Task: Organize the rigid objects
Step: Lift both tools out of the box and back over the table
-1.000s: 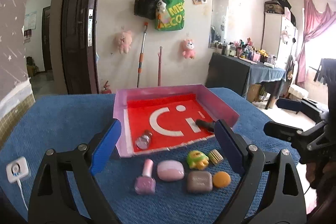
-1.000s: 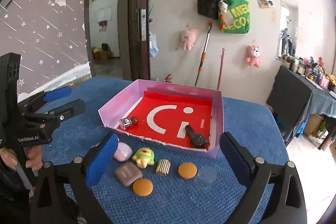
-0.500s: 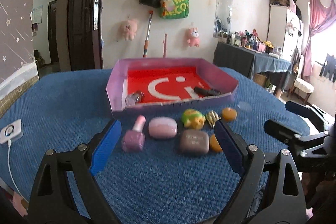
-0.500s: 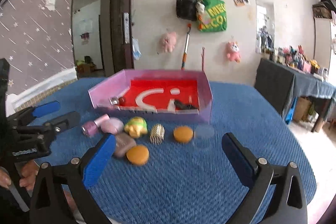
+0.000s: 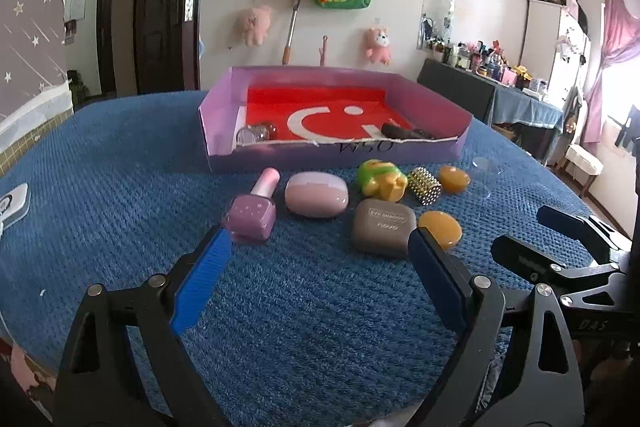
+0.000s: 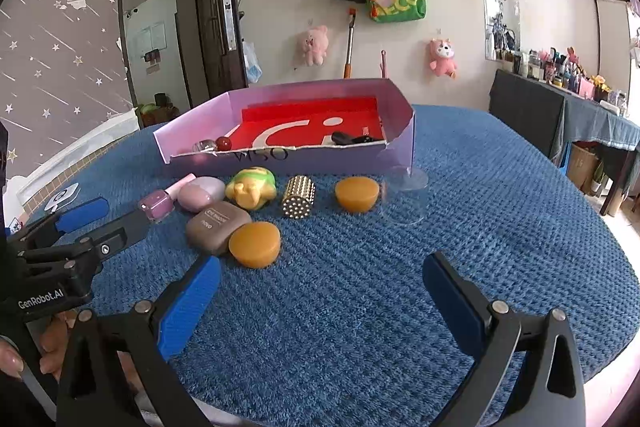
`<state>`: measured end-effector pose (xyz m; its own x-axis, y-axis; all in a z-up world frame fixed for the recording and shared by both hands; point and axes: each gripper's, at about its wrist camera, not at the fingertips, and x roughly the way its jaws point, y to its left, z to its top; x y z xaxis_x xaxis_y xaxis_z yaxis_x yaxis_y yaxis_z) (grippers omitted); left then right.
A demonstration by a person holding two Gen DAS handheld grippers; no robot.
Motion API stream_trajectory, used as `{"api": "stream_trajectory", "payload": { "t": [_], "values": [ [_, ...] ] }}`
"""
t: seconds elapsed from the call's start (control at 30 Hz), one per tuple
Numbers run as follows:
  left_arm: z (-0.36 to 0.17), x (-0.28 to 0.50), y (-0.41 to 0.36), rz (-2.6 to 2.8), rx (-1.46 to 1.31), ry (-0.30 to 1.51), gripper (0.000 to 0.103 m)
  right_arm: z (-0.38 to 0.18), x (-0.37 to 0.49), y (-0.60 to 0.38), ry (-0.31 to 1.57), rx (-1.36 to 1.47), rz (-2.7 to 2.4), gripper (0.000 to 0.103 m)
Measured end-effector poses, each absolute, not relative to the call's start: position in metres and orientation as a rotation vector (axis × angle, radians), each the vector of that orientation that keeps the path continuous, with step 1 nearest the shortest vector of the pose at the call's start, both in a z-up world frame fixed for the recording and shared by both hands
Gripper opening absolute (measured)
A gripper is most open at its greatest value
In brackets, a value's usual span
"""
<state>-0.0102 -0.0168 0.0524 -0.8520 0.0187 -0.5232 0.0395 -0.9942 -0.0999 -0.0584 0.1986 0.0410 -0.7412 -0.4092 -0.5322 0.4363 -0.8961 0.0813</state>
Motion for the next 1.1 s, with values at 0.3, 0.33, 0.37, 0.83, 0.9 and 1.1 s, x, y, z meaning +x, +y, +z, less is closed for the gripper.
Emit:
{"api": "stream_trajectory", "payload": {
  "t": [0.3,0.33,0.37,0.83,0.9,1.1],
  "values": [
    [0.042,-0.019,-0.021,-2.981,0.909,0.196,0.091,0.035,-0.068,0.199,0.064,0.807,-2.565,0.103],
    [0.041,-0.020,-0.022,-2.979,0.915,0.197,0.091,0.035,-0.068,0.199,0.063,0.808,-2.564,0.103],
    [0.040,-0.020,-0.023,-2.976,0.918,0.196,0.091,0.035,-0.069,0.198,0.062,0.810,-2.563,0.103],
    [0.039,-0.036,-0.047,-2.910,1.014,0.174,0.091,0.037,-0.090,0.178,0.068,0.833,-2.499,0.103],
    [0.037,-0.040,-0.051,-2.897,1.041,0.181,0.091,0.037,-0.091,0.174,0.074,0.834,-2.492,0.103],
    [0.035,-0.054,-0.064,-2.871,1.086,0.163,0.091,0.036,-0.099,0.162,0.129,0.854,-2.456,0.103]
  ]
}}
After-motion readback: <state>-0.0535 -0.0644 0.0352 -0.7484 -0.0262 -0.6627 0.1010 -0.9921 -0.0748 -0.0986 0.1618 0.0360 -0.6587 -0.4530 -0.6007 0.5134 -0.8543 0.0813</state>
